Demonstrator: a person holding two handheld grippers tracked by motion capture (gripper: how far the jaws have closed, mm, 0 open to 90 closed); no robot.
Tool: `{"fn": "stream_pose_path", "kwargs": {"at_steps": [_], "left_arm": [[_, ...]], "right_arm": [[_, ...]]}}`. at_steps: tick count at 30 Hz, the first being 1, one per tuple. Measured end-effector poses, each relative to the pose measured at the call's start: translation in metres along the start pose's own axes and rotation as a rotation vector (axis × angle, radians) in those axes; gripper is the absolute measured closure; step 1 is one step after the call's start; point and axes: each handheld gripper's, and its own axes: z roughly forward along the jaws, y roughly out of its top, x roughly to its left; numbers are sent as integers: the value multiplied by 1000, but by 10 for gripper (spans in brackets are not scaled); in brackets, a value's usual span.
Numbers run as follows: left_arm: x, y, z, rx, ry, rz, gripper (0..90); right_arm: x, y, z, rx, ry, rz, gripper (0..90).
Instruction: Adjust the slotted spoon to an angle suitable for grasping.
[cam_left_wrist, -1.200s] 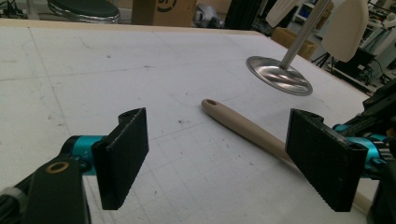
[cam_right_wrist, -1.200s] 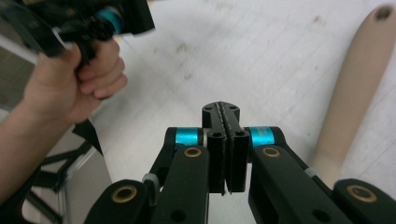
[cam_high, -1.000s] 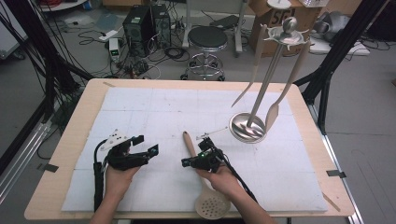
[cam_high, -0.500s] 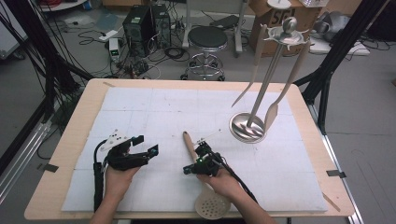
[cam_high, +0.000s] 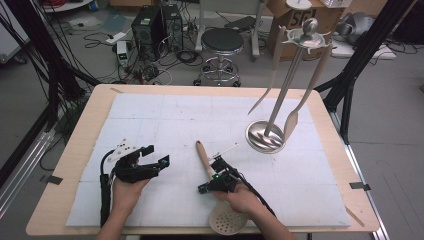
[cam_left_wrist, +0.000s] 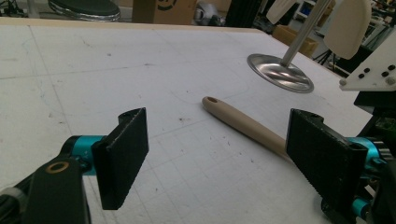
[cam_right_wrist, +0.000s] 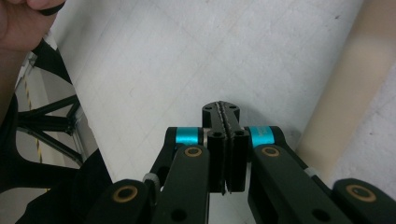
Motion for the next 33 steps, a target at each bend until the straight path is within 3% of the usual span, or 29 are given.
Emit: {"fn": "stream_pose_path", "kwargs": {"at_steps": [12, 25, 33], "left_arm": [[1, 0, -2, -2, 0, -1, 221], [1, -1, -2, 0, 1, -1, 221], [0, 0, -2, 0, 1, -2, 221]], "right_arm": [[-4, -4, -11, 13, -56, -46, 900], [-24, -6, -30, 20, -93, -39, 900], [-24, -8, -32, 9, -116, -49, 900]]}}
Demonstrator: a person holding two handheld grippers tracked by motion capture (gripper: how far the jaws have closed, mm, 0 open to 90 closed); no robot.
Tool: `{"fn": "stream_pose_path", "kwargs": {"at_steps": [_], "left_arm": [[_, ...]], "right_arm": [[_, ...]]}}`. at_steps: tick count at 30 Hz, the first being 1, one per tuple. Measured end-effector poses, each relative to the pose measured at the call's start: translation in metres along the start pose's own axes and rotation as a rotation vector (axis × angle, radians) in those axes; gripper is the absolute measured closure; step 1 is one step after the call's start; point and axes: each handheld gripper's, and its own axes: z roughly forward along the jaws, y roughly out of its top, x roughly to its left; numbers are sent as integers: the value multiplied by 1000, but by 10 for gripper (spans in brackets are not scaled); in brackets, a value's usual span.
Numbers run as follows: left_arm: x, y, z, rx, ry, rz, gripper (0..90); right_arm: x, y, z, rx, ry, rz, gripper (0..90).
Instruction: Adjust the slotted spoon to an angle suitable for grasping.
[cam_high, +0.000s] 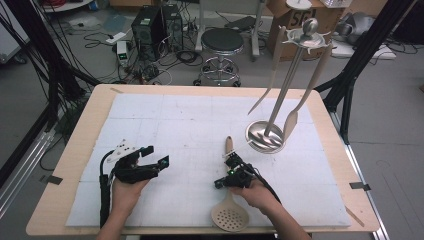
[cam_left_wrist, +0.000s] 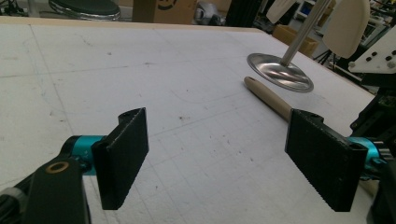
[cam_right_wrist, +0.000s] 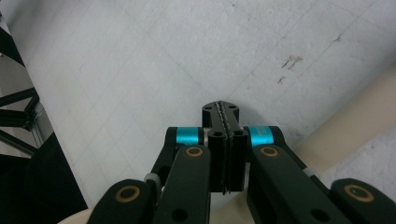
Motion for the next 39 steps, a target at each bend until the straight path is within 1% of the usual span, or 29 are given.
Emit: {"fn": "stream_pose_path", "kwargs": {"at_steps": [2, 4, 5, 6, 7, 9, 11, 13, 16, 17, 20, 21, 22, 23, 24, 25, 26, 28, 30, 32, 35, 39], "left_arm": [[0, 0, 0, -2, 3, -3, 221], [0, 0, -1, -3, 2, 0, 221], [0, 0, -1, -4, 1, -2, 221], [0, 0, -1, -5, 0, -2, 221], [0, 0, -1, -7, 1, -1, 221], [0, 0, -2, -5, -1, 0, 221], [0, 0, -2, -4, -1, 1, 221], [0, 0, -2, -5, -1, 0, 221], [0, 0, -1, -7, 1, -2, 221], [0, 0, -1, -5, 1, -2, 221], [0, 0, -1, 0, 0, -1, 221], [0, 0, 0, 1, 0, 0, 221], [0, 0, 0, 1, 1, 0, 220], [0, 0, 0, 1, -1, 1, 221], [0, 0, 0, 0, 1, 1, 221], [0, 0, 0, 1, 1, 0, 221], [0, 0, 0, 1, 4, -2, 221], [1, 0, 0, 5, 3, 3, 221], [0, -1, 1, 4, 2, 1, 221], [0, 0, 1, 6, 1, 3, 221], [-1, -1, 1, 6, 3, 1, 221], [-1, -1, 1, 7, 1, 3, 221]], "right_arm": [[0, 0, -1, 0, -8, -4, 900], [0, 0, -1, -5, -17, -19, 900], [1, 0, -2, -1, -33, -22, 900], [1, 0, -2, -5, -39, -32, 900], [0, 0, -3, -2, -44, -29, 900], [-3, 0, -4, -13, -49, -39, 900], [-6, 0, -6, -12, -48, -22, 900], [-10, 0, -9, -22, -58, -9, 900], [-17, -1, -11, -38, -50, 9, 900], [-17, -2, -11, -41, -45, 12, 900], [-16, -3, -11, -54, -61, 3, 900], [-15, -4, -11, -55, -59, 9, 900], [-16, -5, -11, -60, -57, 6, 900], [-17, -6, -11, -72, -45, 10, 900], [-20, -8, -12, -100, -6, 31, 900], [-25, -10, -15, -136, 46, 64, 900], [-29, -12, -19, -167, 70, 95, 900], [-34, -15, -27, -198, 47, 112, 900], [-41, -19, -34, -224, 47, 131, 900], [-46, -22, -41, -245, 44, 139, 900], [-51, -26, -47, -256, 34, 155, 900], [-58, -34, -48, -263, 18, 181, 900]]}}
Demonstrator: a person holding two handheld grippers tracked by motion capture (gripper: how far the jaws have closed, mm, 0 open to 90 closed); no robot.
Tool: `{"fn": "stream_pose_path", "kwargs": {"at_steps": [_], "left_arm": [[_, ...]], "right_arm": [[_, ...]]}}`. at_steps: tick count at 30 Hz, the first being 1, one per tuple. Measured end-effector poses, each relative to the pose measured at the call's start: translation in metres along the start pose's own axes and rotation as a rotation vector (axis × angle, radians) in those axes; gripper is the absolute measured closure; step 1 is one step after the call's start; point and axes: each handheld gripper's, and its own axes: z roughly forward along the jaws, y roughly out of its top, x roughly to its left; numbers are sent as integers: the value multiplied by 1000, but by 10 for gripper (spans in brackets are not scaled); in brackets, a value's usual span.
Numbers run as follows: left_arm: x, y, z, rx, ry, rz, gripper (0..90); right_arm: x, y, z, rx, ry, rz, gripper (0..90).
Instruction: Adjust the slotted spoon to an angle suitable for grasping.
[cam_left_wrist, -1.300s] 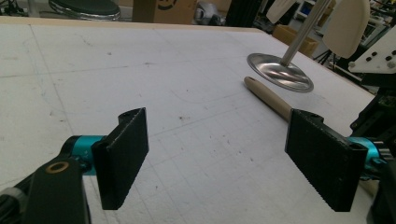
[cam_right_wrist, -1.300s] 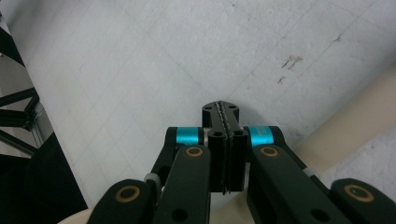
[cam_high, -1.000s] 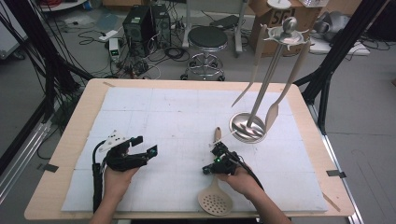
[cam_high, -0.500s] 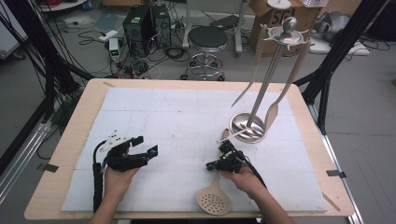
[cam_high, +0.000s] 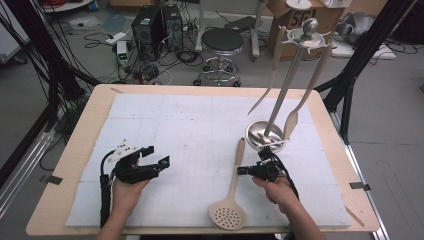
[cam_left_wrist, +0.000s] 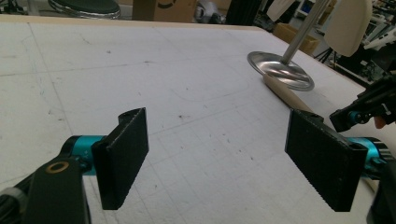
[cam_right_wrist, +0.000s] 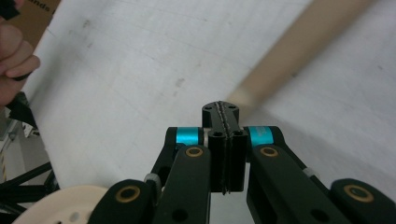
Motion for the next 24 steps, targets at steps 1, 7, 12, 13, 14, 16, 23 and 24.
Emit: {"fn": "stream_pose_path", "kwargs": {"at_steps": [1, 7, 12, 13, 14, 16, 23, 24], "left_arm": [[0, 0, 0, 1, 0, 0, 221], [0, 0, 1, 1, 0, -2, 221], [0, 0, 1, 5, 0, 2, 221], [-1, 0, 2, 4, 0, 2, 221], [-1, 0, 2, 3, 1, 1, 221], [-1, 0, 2, 3, 1, -1, 221], [-1, 0, 3, 3, -2, 4, 221], [-1, 0, 3, 3, 0, 2, 221]], "right_arm": [[-3, -2, 0, -1, -3, 5, 900], [-16, -10, 1, 9, -27, 44, 900], [-16, -6, 8, -15, -16, 69, 900], [-17, -5, 10, -20, -12, 72, 900], [-16, -4, 11, -23, -7, 80, 900], [-16, -2, 14, -32, -11, 85, 900], [-8, 19, 29, -8, -48, 59, 900], [-7, 22, 31, 1, -50, 54, 900]]}}
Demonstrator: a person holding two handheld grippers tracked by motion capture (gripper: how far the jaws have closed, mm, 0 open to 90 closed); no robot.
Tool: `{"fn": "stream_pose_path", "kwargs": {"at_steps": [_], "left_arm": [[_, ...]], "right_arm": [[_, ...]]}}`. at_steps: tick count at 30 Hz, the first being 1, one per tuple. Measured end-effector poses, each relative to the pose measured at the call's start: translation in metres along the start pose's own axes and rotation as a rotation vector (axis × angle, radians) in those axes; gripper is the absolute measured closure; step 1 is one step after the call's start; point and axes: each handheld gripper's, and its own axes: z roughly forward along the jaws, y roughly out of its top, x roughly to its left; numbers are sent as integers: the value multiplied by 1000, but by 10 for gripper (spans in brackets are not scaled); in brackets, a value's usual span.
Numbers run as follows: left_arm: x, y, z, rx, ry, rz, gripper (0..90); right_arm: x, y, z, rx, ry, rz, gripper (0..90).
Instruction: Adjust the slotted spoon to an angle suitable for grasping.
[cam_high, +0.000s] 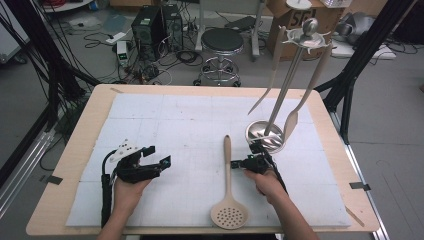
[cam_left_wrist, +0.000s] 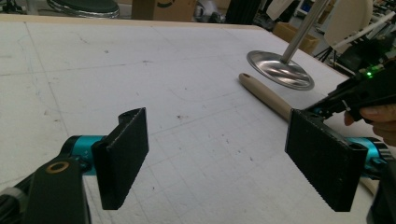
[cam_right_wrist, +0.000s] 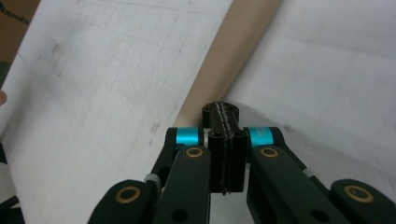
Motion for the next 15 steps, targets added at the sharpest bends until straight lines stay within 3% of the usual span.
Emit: {"fn": "stream_pose_path", "kwargs": {"at_steps": [6, 15], "left_arm": [[3, 0, -2, -2, 5, -9, 221], [4, 0, -2, -9, 3, -11, 221]], "right_arm": [[11, 21, 18, 39, -14, -15, 900], [34, 35, 45, 77, 20, -36, 900]]}}
